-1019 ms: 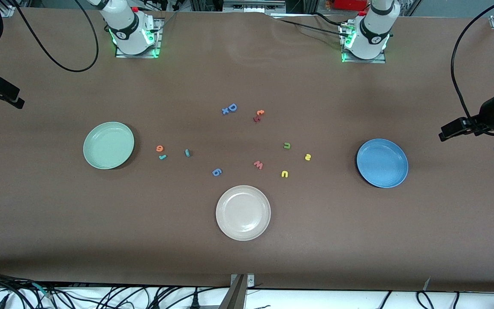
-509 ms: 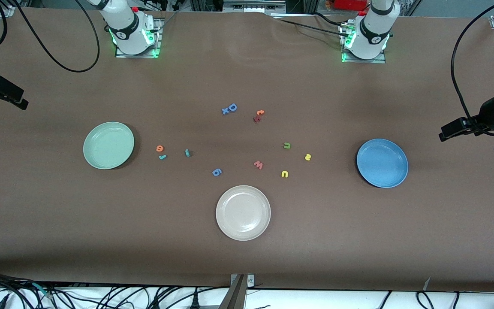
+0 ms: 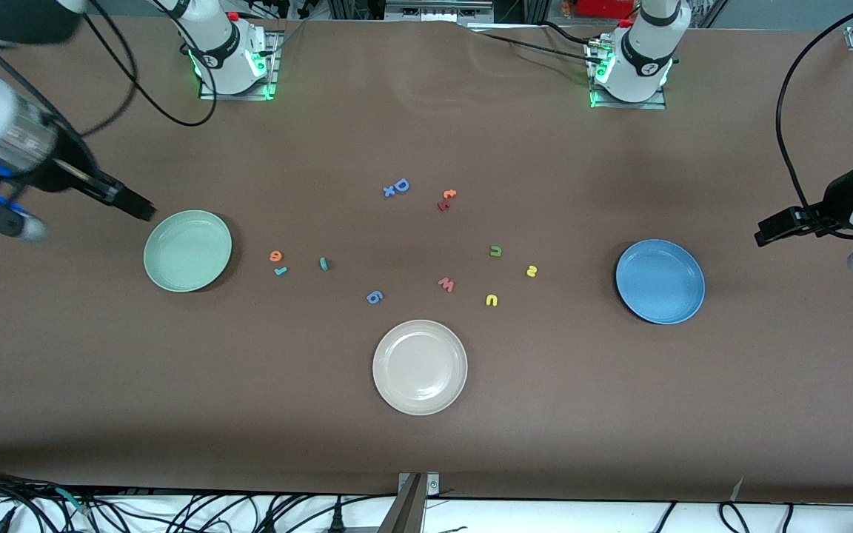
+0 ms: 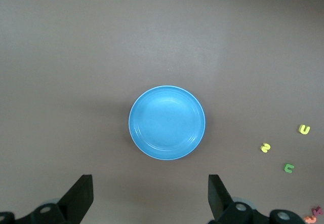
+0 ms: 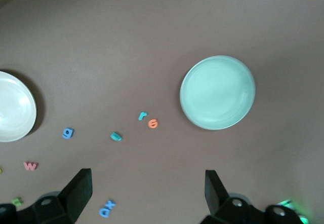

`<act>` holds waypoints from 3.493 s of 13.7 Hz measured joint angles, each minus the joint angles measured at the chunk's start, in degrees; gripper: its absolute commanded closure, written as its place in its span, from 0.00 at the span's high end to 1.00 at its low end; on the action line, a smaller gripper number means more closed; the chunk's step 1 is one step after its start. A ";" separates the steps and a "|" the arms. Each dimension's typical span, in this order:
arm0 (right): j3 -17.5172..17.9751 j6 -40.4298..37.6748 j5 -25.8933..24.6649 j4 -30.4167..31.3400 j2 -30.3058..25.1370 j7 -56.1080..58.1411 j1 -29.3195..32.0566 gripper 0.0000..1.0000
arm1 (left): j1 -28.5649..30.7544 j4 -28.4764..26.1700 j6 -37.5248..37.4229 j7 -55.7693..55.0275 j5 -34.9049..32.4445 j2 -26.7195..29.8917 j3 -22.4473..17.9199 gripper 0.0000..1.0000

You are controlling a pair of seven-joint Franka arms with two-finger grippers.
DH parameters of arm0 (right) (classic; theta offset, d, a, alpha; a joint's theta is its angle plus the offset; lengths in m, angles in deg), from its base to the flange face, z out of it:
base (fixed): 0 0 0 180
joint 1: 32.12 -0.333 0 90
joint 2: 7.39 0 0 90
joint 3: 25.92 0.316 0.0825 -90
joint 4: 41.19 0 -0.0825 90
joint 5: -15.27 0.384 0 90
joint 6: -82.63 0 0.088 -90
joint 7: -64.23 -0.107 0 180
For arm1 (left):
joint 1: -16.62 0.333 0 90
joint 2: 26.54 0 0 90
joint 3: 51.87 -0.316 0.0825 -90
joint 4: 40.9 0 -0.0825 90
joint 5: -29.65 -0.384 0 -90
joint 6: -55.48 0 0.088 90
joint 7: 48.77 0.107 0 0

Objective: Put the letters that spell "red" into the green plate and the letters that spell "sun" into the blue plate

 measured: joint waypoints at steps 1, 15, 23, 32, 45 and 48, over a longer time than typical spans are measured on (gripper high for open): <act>0.05 2.38 0.04 1.36 1.41 -3.61 -1.86 0.98 | -0.17 -0.01 0.00 0.00 0.00 -0.42 0.07 1.00; 0.13 46.83 -0.22 33.63 8.00 -1.48 -14.28 0.98 | -8.93 -0.23 8.90 -0.19 0.04 -14.14 1.57 1.00; 0.04 58.46 -7.72 35.05 15.79 0.19 -15.75 0.94 | -17.08 -0.23 15.63 -7.62 0.08 -22.69 1.84 0.97; 0.04 61.38 -9.23 35.05 17.75 0.65 -17.27 0.84 | -20.42 -4.59 25.92 -8.28 3.75 -25.88 4.78 0.95; 0.00 62.85 -11.44 35.04 18.68 1.02 -17.28 0.12 | -21.49 -21.00 43.07 -10.05 3.76 -23.04 7.27 0.95; -0.02 62.91 -11.44 35.05 18.68 1.02 -17.28 0.00 | -22.39 -23.52 46.99 -10.92 3.76 -23.02 7.28 0.95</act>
